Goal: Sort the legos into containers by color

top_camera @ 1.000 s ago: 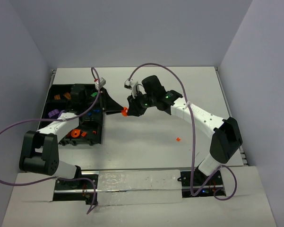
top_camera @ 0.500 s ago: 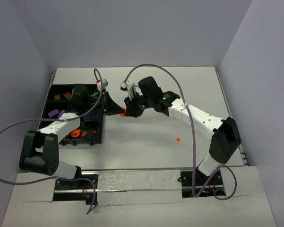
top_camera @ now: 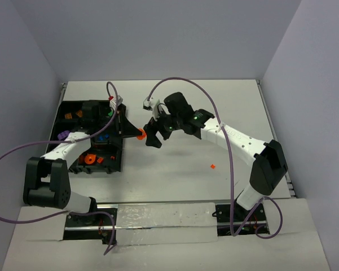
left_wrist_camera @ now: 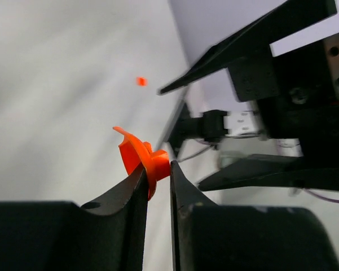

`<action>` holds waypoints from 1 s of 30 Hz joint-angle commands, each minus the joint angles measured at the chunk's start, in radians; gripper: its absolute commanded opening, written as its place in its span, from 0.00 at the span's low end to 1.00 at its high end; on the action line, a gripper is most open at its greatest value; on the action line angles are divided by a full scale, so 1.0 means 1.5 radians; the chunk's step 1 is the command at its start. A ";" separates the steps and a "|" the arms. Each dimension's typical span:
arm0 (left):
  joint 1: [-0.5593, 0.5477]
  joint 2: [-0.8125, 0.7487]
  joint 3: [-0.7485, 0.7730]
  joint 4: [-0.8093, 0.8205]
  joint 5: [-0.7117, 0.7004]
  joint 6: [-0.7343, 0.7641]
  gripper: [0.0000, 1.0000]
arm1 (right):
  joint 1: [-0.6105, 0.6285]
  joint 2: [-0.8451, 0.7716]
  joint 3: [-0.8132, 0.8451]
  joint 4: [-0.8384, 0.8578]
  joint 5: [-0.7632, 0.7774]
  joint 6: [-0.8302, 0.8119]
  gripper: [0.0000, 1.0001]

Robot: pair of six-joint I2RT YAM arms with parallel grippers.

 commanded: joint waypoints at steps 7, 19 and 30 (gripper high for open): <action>0.151 -0.071 0.150 -0.652 -0.155 0.686 0.00 | -0.106 -0.060 -0.007 -0.049 -0.076 -0.003 1.00; 0.192 -0.151 0.086 -0.719 -0.455 0.902 0.03 | -0.208 -0.098 -0.134 -0.178 -0.003 -0.090 0.98; 0.193 -0.139 0.070 -0.677 -0.516 0.899 0.31 | -0.253 -0.106 -0.225 -0.227 0.134 -0.117 0.91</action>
